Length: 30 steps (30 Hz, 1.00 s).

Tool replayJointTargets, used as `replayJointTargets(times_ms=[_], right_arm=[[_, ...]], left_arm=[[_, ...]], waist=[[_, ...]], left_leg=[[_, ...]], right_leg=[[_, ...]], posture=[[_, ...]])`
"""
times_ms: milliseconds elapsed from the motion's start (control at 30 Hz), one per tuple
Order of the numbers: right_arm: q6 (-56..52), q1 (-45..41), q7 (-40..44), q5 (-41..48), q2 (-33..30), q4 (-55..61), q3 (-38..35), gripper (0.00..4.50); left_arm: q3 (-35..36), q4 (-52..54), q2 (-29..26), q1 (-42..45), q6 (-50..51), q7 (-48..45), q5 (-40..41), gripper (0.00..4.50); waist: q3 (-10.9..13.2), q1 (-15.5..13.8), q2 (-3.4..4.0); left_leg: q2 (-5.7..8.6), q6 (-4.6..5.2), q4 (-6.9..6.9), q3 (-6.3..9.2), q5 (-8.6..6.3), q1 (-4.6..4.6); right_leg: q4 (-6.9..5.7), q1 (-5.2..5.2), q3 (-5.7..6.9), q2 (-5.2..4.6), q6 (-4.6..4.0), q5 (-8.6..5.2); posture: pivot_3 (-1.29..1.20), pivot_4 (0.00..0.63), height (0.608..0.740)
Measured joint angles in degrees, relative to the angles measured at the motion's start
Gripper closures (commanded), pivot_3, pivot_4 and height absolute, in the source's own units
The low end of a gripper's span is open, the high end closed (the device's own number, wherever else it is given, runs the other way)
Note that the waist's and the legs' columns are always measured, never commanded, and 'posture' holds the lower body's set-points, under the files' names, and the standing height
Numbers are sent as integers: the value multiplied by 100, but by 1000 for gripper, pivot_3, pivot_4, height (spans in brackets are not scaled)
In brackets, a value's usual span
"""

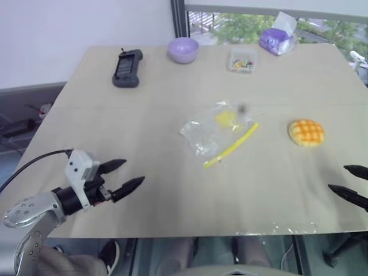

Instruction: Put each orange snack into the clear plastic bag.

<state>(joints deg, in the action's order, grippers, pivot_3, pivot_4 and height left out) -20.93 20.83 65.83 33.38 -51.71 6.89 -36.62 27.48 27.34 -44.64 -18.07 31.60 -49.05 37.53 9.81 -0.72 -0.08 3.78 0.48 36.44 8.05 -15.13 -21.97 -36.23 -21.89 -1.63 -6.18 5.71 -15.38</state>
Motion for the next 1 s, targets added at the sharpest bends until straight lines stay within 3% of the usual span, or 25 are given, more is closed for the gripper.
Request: replayJointTargets(times_ms=[1000], right_arm=[[-44,-36,-8,34,95,152,-10,0]], left_arm=[[-184,-320,36,320,-254,-157,-144,21]], waist=[[-1,4,0]], left_leg=[[0,5,51,-1,-2,6]], right_leg=[[-54,4,-3,4,-2,2]], posture=[[0,150,740]])
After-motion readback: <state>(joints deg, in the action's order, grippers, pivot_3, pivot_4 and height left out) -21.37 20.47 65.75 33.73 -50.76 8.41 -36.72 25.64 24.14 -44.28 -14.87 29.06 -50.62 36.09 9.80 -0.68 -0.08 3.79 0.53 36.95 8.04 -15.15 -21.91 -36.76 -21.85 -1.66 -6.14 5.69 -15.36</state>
